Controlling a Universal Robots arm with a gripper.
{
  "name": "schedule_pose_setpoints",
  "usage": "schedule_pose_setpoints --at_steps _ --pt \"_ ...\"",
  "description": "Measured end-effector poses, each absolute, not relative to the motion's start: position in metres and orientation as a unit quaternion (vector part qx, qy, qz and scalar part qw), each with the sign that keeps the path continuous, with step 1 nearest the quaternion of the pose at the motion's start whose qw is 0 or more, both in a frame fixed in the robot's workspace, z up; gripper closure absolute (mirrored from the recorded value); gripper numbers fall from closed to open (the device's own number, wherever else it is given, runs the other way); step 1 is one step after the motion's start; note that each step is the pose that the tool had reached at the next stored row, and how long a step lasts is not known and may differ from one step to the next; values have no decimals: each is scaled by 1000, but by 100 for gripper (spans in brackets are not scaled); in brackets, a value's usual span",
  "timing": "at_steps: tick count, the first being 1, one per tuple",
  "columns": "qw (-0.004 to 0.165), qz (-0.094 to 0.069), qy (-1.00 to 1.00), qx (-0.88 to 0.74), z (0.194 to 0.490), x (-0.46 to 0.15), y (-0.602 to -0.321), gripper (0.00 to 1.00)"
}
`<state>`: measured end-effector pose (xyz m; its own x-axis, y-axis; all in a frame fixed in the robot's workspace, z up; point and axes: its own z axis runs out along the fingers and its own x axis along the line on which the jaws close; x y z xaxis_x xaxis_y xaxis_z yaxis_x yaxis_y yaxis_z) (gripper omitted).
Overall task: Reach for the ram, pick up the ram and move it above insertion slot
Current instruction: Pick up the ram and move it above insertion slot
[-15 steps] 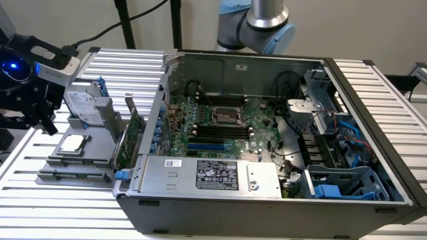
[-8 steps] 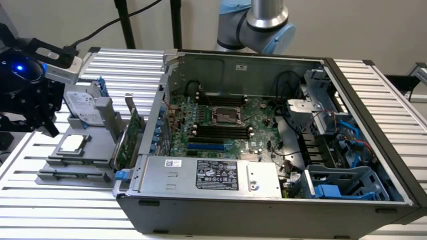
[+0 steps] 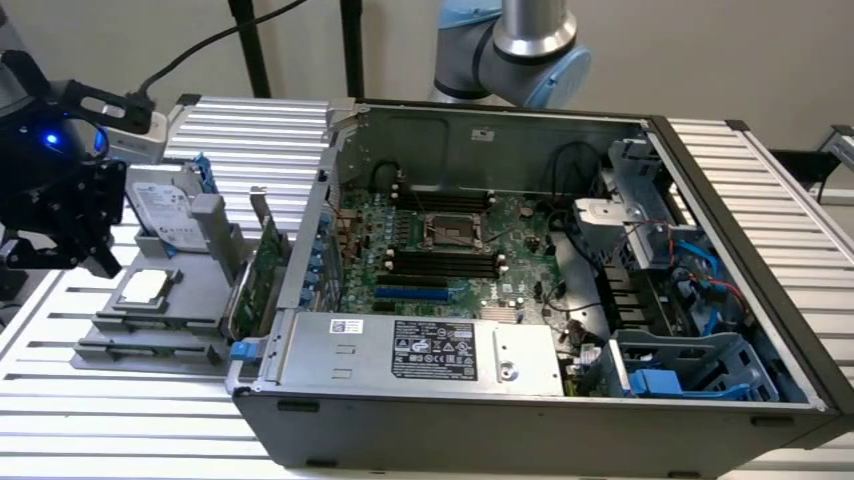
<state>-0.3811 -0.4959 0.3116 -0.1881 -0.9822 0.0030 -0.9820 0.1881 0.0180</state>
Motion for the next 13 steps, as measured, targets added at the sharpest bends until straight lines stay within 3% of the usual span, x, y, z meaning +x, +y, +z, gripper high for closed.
schedule_pose_setpoints --at_steps 13 --pt "7 -6 -735 678 309 -381 -505 88"
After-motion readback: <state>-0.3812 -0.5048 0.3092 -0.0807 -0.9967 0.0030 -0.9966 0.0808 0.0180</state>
